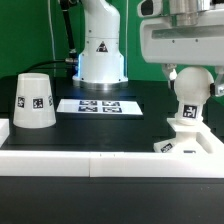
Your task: Assemble lamp
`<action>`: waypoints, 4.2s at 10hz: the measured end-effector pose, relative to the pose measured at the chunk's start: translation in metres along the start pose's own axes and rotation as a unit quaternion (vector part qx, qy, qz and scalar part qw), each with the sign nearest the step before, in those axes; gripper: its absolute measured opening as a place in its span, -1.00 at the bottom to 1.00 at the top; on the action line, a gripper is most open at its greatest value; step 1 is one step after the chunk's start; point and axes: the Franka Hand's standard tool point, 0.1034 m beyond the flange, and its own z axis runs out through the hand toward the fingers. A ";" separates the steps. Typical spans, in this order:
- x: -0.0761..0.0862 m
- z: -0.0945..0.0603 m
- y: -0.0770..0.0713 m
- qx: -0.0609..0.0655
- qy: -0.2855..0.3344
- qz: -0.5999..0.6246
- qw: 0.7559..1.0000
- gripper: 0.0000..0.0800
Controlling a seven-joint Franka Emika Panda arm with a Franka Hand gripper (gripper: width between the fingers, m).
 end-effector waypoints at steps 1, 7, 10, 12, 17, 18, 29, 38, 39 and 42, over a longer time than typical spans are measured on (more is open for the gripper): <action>0.000 -0.001 0.000 0.000 0.000 -0.027 1.000 0.75; 0.006 -0.001 -0.002 -0.002 0.026 -0.318 0.948 0.75; 0.003 0.002 -0.002 -0.021 0.040 -0.480 0.876 0.75; 0.004 0.003 -0.001 -0.027 0.040 -0.533 0.844 0.75; 0.013 0.001 0.002 -0.038 0.037 -0.713 0.699 0.75; 0.014 0.000 0.003 -0.047 0.035 -0.758 0.650 0.75; 0.016 0.006 -0.008 -0.104 -0.005 -0.929 0.356 0.75; 0.024 0.004 -0.001 -0.103 0.006 -0.868 0.486 0.44; 0.024 0.005 -0.001 -0.102 0.012 -0.833 0.543 0.44; 0.021 0.005 -0.004 -0.098 0.029 -0.739 0.665 0.44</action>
Offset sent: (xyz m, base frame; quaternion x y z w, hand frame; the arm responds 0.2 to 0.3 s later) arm 0.0000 0.0000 0.0000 0.0000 0.0000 -0.1296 0.9916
